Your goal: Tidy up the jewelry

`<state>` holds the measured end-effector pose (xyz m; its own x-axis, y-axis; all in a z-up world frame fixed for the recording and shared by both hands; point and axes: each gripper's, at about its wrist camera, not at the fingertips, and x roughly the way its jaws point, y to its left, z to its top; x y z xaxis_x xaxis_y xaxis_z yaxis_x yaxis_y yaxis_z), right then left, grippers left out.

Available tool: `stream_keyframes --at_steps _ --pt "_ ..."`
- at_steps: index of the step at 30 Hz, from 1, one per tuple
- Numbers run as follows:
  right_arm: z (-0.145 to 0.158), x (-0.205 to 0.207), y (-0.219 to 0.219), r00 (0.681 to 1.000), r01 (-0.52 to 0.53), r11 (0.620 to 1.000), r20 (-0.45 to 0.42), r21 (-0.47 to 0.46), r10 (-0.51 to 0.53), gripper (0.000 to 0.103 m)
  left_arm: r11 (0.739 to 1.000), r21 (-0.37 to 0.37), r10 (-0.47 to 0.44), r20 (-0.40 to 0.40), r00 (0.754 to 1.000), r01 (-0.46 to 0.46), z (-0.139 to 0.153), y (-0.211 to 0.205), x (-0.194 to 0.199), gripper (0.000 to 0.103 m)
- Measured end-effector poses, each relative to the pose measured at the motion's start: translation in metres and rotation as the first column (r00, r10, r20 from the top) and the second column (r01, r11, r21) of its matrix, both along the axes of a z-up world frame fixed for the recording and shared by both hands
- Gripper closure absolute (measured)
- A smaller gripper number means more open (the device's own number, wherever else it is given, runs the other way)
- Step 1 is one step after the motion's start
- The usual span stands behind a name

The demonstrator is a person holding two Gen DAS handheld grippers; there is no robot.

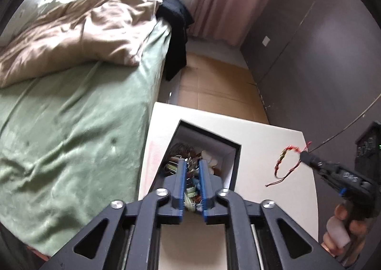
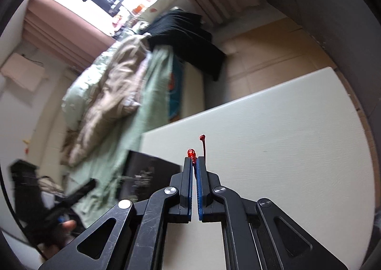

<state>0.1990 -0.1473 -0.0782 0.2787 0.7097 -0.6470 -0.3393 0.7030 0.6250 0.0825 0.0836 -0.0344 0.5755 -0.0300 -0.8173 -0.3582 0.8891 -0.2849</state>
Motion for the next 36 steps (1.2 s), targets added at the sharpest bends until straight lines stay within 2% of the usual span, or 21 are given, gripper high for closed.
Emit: stream_keyframes --at_steps 1,3,5,15,16,17,18,19,20,21,26,30,36 --pt "0.006 -0.004 0.004 1.0 -0.014 1.0 0.016 0.022 0.013 0.098 1.0 -0.014 0.0 0.007 1.0 0.0 -0.001 0.002 -0.002 0.054" --pt "0.014 -0.009 0.011 0.999 -0.037 0.998 0.037 0.056 0.035 0.098 1.0 -0.013 0.025 0.023 0.999 -0.025 -0.001 0.007 -0.01 0.027" --pt "0.017 -0.012 0.019 0.998 -0.057 0.995 0.04 0.087 0.054 0.098 0.998 -0.021 0.058 0.047 0.997 -0.057 0.0 0.015 -0.019 0.026" --pt "0.014 -0.032 0.076 0.978 -0.203 0.949 -0.004 0.241 0.21 0.098 0.992 -0.024 0.128 0.044 0.991 -0.128 0.003 0.038 -0.044 0.026" --pt "0.012 -0.033 0.083 0.977 -0.205 0.951 -0.007 0.231 0.213 0.097 0.991 -0.026 0.132 0.044 0.99 -0.131 0.003 0.039 -0.046 0.026" --pt "0.009 -0.034 0.087 0.978 -0.202 0.959 -0.009 0.197 0.208 0.089 0.991 -0.024 0.134 0.045 0.99 -0.133 0.003 0.04 -0.047 0.026" --pt "0.006 -0.033 0.092 0.98 -0.194 0.972 -0.016 0.132 0.198 0.074 0.991 -0.022 0.136 0.046 0.99 -0.135 0.003 0.04 -0.049 0.026" --pt "0.002 -0.032 0.096 0.983 -0.181 0.98 -0.025 0.084 0.183 0.041 0.99 -0.02 0.14 0.046 0.989 -0.139 0.003 0.04 -0.05 0.026" --pt "0.0 -0.03 0.095 0.986 -0.165 0.984 -0.02 0.072 0.167 0.026 0.99 -0.019 0.142 0.046 0.989 -0.141 0.004 0.041 -0.051 0.026" --pt "0.0 -0.03 0.091 0.991 -0.132 0.99 -0.001 0.052 0.132 0.026 0.99 -0.018 0.141 0.046 0.989 -0.14 0.004 0.04 -0.052 0.026" --pt "0.004 -0.026 0.079 0.993 -0.118 0.993 0.009 -0.031 0.118 0.026 0.99 0.01 0.137 0.072 0.988 -0.138 0.015 0.036 -0.055 0.026" --pt "0.007 -0.02 0.059 0.997 -0.08 0.994 0.012 -0.08 0.081 0.026 0.991 0.016 0.132 0.113 0.985 -0.135 0.026 0.028 -0.054 0.015" --pt "0.018 -0.02 0.025 0.999 -0.011 0.993 0.043 -0.12 0.016 0.026 0.992 0.04 0.11 0.162 0.981 -0.118 0.04 0.01 -0.05 0.006"
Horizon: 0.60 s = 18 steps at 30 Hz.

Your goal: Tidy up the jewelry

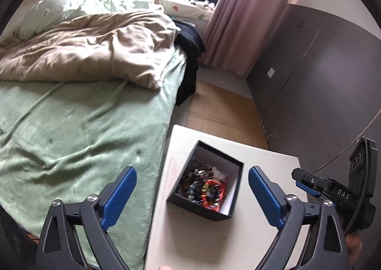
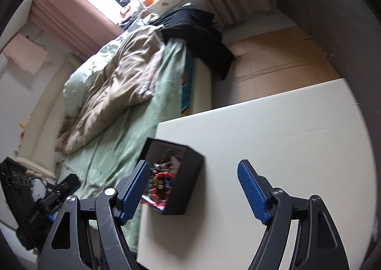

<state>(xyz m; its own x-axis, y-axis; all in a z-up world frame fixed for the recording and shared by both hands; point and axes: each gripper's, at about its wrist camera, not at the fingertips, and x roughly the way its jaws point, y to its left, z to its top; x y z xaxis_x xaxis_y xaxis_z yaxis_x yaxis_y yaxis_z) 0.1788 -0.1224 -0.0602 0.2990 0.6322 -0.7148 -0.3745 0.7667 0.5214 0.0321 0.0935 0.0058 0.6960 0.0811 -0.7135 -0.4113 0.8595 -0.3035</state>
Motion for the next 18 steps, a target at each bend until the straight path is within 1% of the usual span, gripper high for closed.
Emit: stream_keyframes --at_steps 3,5,6,9,10,11,13,15,18 --pt "0.007 -0.003 -0.012 0.999 0.026 0.999 0.028 -0.03 -0.025 0.026 1.0 0.01 -0.016 0.015 1.0 0.016 0.004 -0.011 0.001 0.004" --pt "0.013 -0.008 -0.021 0.997 0.052 0.997 0.064 -0.048 -0.049 0.026 0.999 0.013 -0.031 0.021 0.999 0.031 0.007 -0.016 0.004 0.0" --pt "0.016 -0.01 -0.028 0.994 0.076 0.995 0.083 -0.066 -0.071 0.026 0.999 0.018 -0.035 0.023 0.999 0.034 0.008 -0.019 0.005 0.0" --pt "0.017 -0.014 -0.042 0.992 0.102 0.991 0.08 -0.091 -0.094 0.026 0.997 0.044 -0.059 0.046 0.997 0.057 0.013 -0.031 0.009 0.0" --pt "0.016 -0.014 -0.045 0.992 0.108 0.99 0.074 -0.095 -0.101 0.023 0.996 0.053 -0.067 0.051 0.996 0.065 0.013 -0.035 0.009 0.0" --pt "0.016 -0.015 -0.049 0.991 0.116 0.988 0.074 -0.098 -0.109 0.015 0.995 0.064 -0.086 0.056 0.995 0.082 0.013 -0.041 0.011 0.0" --pt "0.015 -0.015 -0.056 0.992 0.109 0.99 0.074 -0.094 -0.102 0.003 0.989 0.091 -0.117 0.042 0.992 0.112 0.011 -0.051 0.013 0.0" --pt "0.013 -0.015 -0.062 0.991 0.121 0.987 0.071 -0.108 -0.114 0.0 0.982 0.121 -0.149 0.014 0.989 0.146 0.006 -0.059 0.013 0.0" --pt "0.015 -0.015 -0.068 0.988 0.141 0.983 0.081 -0.118 -0.132 0.0 0.979 0.117 -0.169 0.024 0.985 0.165 0.003 -0.065 0.012 0.0"
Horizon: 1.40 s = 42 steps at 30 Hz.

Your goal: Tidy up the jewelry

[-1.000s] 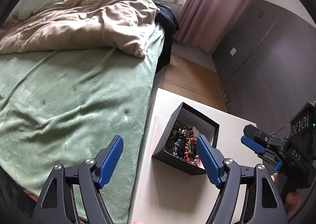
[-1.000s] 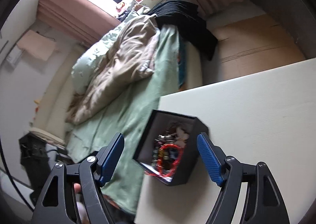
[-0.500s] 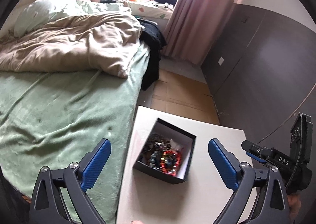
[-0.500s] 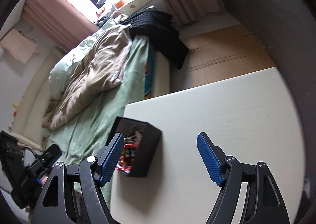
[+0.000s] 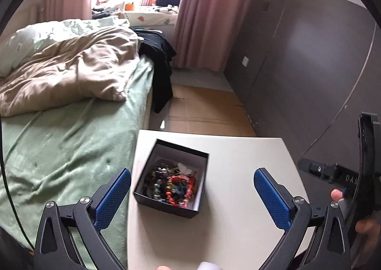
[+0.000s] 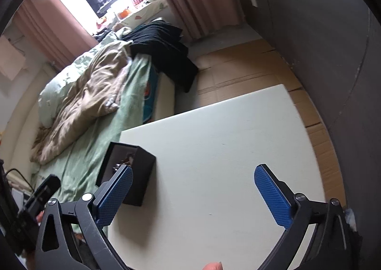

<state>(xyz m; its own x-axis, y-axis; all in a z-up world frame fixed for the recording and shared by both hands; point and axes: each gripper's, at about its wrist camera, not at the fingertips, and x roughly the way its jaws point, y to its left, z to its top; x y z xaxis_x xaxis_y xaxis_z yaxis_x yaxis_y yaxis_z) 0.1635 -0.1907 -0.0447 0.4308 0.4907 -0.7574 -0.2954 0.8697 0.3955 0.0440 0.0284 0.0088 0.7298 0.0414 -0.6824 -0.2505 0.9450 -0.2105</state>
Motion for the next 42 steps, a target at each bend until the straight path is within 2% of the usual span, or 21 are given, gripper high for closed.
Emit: stream_keyframes --at_steps 3,5,9,13,15,17,20,24,32,42 --pt "0.008 -0.006 -0.004 1.0 0.0 1.0 0.031 -0.011 0.001 0.0 1.0 0.017 -0.004 0.028 1.0 0.004 0.0 -0.005 -0.006 0.0" --pt "0.012 -0.012 -0.004 0.999 -0.02 1.0 0.044 -0.021 0.021 0.0 1.0 -0.01 -0.026 0.032 0.999 0.026 -0.003 -0.006 -0.008 0.0" --pt "0.017 -0.025 -0.005 0.995 -0.03 0.996 0.093 -0.081 0.038 0.0 1.0 -0.003 -0.031 0.055 0.998 0.031 -0.008 -0.01 -0.012 0.0" --pt "0.018 -0.034 -0.009 0.994 -0.05 0.996 0.095 -0.077 0.057 0.0 1.0 -0.022 -0.02 0.041 0.999 0.021 -0.017 -0.01 -0.016 0.0" --pt "0.02 -0.043 -0.008 0.989 -0.069 0.991 0.119 -0.115 0.083 0.0 0.999 -0.039 -0.018 0.029 0.999 0.02 -0.019 -0.009 -0.016 0.0" --pt "0.022 -0.051 -0.007 0.985 -0.09 0.987 0.131 -0.131 0.108 0.0 1.0 -0.022 -0.02 0.029 0.999 0.02 -0.017 -0.012 -0.019 0.0" --pt "0.024 -0.062 -0.003 0.981 -0.127 0.983 0.13 -0.133 0.144 0.0 1.0 0.01 -0.023 0.037 0.999 0.022 -0.014 -0.016 -0.025 0.0" --pt "0.025 -0.072 0.002 0.976 -0.149 0.978 0.139 -0.144 0.169 0.0 1.0 0.017 -0.023 0.057 0.998 0.022 -0.012 -0.017 -0.033 0.0" --pt "0.025 -0.074 0.001 0.977 -0.137 0.981 0.143 -0.134 0.156 0.0 1.0 0.007 0.004 0.093 0.996 -0.005 -0.008 -0.011 -0.038 0.0" --pt "0.027 -0.075 0.003 0.976 -0.128 0.983 0.159 -0.135 0.149 0.0 1.0 0.006 -0.006 0.103 0.995 0.005 -0.009 -0.013 -0.037 0.0"
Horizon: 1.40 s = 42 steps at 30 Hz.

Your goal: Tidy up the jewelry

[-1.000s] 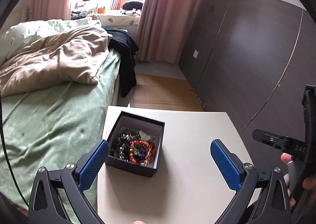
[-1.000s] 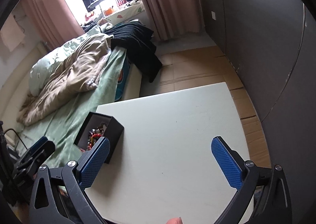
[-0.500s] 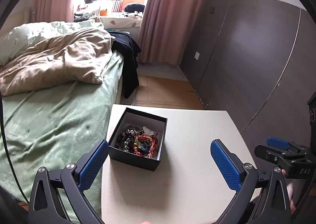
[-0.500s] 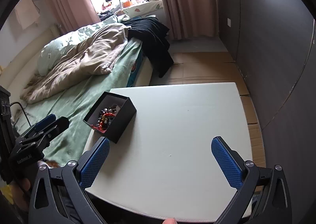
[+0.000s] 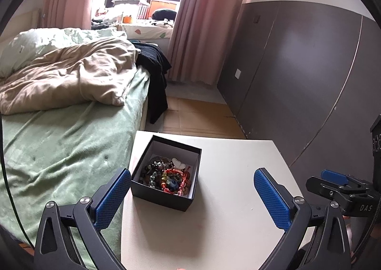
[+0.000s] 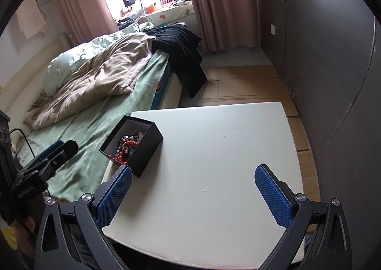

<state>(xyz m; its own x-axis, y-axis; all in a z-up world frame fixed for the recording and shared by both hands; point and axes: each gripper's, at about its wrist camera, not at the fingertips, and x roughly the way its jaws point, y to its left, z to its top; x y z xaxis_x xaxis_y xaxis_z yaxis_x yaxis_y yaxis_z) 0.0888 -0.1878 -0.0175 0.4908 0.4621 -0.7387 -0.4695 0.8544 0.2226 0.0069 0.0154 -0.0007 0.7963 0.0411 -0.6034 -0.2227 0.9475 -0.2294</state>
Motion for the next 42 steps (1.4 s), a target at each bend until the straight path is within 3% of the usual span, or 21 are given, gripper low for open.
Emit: stream_keyframes --at_steps 20,35,42 --pt "0.004 -0.001 -0.008 1.0 0.026 1.0 0.017 0.004 -0.026 0.0 0.999 0.041 -0.011 0.026 1.0 0.01 0.006 -0.008 -0.005 0.0" --pt "0.004 -0.002 -0.009 0.999 0.029 1.0 0.016 0.004 -0.029 0.0 0.999 0.032 -0.022 0.047 0.999 0.02 0.008 -0.009 -0.008 0.0" --pt "0.005 0.0 -0.009 0.999 0.03 1.0 0.012 -0.002 -0.03 0.0 0.999 0.04 -0.018 0.085 0.996 0.014 0.015 -0.015 -0.012 0.0"
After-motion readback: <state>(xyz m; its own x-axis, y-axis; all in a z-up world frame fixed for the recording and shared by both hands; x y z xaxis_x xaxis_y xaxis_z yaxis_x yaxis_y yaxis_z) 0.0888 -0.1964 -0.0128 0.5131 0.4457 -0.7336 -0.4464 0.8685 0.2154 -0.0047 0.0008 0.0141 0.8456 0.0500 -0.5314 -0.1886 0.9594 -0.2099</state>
